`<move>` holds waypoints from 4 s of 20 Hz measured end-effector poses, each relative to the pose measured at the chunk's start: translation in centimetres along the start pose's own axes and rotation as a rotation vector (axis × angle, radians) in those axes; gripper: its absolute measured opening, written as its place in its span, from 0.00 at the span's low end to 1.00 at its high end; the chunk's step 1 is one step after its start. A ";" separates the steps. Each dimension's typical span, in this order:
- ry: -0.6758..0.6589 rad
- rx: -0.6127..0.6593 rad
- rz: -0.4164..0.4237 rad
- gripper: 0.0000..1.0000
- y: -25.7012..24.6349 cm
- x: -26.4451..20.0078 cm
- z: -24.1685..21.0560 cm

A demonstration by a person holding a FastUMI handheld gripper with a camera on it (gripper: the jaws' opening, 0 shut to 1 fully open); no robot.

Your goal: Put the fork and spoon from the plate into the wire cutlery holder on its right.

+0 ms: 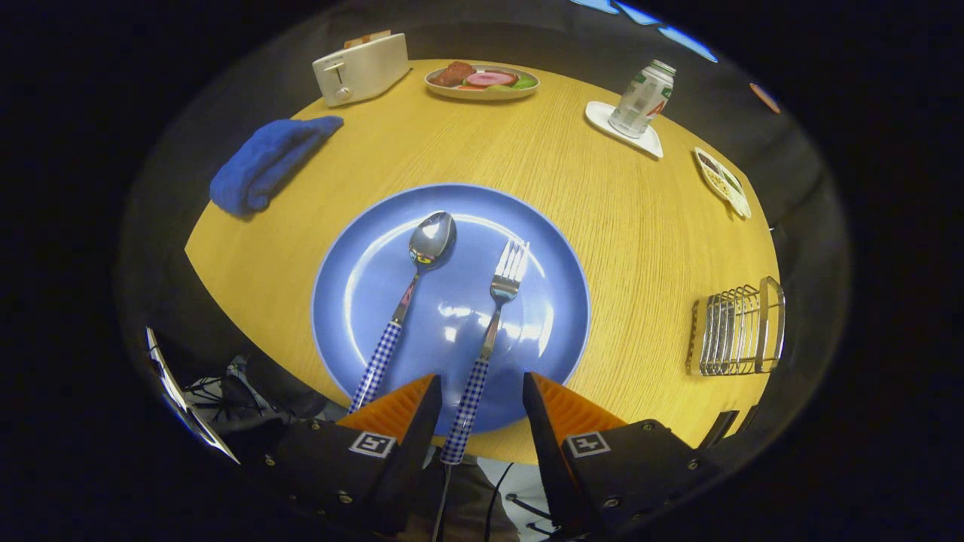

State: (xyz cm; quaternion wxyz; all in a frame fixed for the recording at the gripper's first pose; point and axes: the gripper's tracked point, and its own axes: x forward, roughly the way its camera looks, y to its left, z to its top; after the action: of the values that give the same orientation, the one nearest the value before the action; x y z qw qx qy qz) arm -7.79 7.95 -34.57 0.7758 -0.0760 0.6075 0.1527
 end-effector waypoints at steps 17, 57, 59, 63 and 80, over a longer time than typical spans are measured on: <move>0.104 -0.104 0.072 0.05 -0.8 -1.5 0.1; 0.578 -0.280 -0.233 0.04 -28.7 -11.8 -5.4; 0.628 -0.304 -0.225 0.04 -29.0 -11.2 -5.2; 0.688 -0.349 -0.225 0.04 -29.6 -10.3 -4.8; 0.625 -0.369 -0.229 0.81 -30.0 -9.3 -2.2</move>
State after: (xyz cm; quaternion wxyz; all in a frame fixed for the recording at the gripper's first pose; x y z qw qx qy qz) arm -1.89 -22.32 -28.17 0.5385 -0.3246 0.7646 0.1414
